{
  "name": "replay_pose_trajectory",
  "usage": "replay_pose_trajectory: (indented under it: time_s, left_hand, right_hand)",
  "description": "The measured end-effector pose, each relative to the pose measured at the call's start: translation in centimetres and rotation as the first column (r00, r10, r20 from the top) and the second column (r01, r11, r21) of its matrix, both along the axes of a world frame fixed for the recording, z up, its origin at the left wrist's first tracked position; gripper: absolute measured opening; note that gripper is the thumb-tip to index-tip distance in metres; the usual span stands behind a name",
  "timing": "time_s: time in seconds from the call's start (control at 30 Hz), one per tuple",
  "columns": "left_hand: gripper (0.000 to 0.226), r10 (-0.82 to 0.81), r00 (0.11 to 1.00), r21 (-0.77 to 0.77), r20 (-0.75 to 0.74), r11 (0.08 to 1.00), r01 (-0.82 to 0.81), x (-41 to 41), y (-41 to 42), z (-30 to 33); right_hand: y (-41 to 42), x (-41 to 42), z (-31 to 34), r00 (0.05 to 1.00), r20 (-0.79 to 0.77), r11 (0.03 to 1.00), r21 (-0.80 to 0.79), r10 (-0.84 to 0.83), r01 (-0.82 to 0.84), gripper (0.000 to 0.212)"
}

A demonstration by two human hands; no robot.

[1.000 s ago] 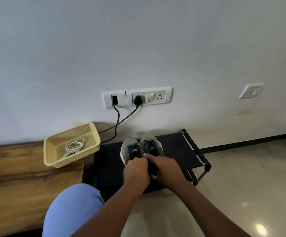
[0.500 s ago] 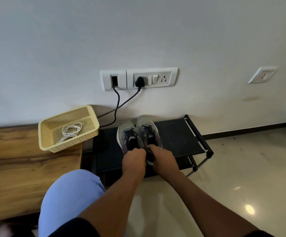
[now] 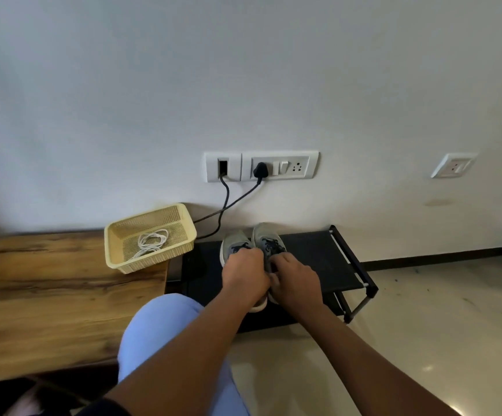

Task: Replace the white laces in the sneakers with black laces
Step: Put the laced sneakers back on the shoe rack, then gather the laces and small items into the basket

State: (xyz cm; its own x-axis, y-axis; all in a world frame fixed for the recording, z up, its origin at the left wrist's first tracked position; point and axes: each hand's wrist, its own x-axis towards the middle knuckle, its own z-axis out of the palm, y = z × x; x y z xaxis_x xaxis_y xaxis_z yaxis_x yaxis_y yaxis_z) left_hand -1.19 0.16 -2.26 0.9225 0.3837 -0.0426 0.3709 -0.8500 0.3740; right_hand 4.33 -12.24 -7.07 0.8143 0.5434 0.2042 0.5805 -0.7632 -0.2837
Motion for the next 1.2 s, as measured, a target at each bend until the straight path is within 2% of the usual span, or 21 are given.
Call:
replay_pose_trajectory:
  time_s: [0.13,0.23,0.3,0.43,0.57,0.67,0.8,0.93,1.03,1.1,1.2]
  left_hand:
    - [0.019,0.048,0.991,-0.016,0.124,0.999,-0.047,-2.2,2.9,4.5]
    - [0.027,0.108,0.977,-0.004,0.182,0.994,-0.109,-4.3,7.8,6.4]
    - [0.032,0.145,0.973,-0.012,0.179,0.989,-0.145,-5.8,11.3,6.8]
    - [0.037,0.208,0.970,0.040,0.122,0.976,-0.215,-9.9,18.8,6.6]
    - [0.042,0.260,0.965,0.064,0.030,0.963,-0.262,-12.9,24.5,4.5]
    - [0.047,0.297,0.955,-0.026,-0.010,0.955,-0.297,-13.0,27.1,2.5]
    - [0.048,0.385,0.923,-0.220,-0.009,0.899,-0.378,-12.4,28.3,-0.3]
    - [0.048,0.410,0.910,-0.320,-0.060,0.856,-0.406,-11.2,29.4,-2.4]
    - [0.046,0.439,0.896,-0.315,-0.067,0.843,-0.436,-10.4,30.5,-2.3]
    - [0.046,0.453,0.883,-0.276,-0.123,0.839,-0.469,-10.7,31.5,-2.0]
    - [0.046,0.481,0.855,-0.221,-0.194,0.828,-0.516,-11.8,33.4,-1.7]
  right_hand:
    - [3.6,-1.4,3.3,0.998,0.035,0.982,0.181,0.055,-0.061,0.011]
    - [8.5,-2.3,4.8,0.994,-0.061,0.956,0.285,0.092,-0.071,0.009]
    - [11.6,-2.4,5.2,0.982,-0.143,0.952,0.298,0.121,-0.074,0.017]
    - [18.4,-2.3,5.3,0.947,-0.261,0.958,0.261,0.187,-0.117,0.031]
    - [24.0,-1.1,5.2,0.926,-0.360,0.979,0.199,0.110,-0.039,0.040]
    - [26.7,0.7,5.5,0.901,-0.433,0.994,0.109,0.031,0.019,0.049]
    - [28.9,2.4,5.0,0.859,-0.505,0.995,0.005,-0.086,0.102,0.040]
    - [29.9,2.9,3.9,0.863,-0.494,0.993,-0.018,-0.107,0.113,0.008]
    - [30.5,2.3,4.1,0.877,-0.473,0.996,-0.009,-0.086,0.093,0.012]
    - [31.1,1.5,4.2,0.890,-0.454,0.998,-0.040,-0.054,0.040,0.005]
    - [32.4,0.1,3.9,0.891,-0.453,0.999,-0.041,0.010,-0.032,0.026]
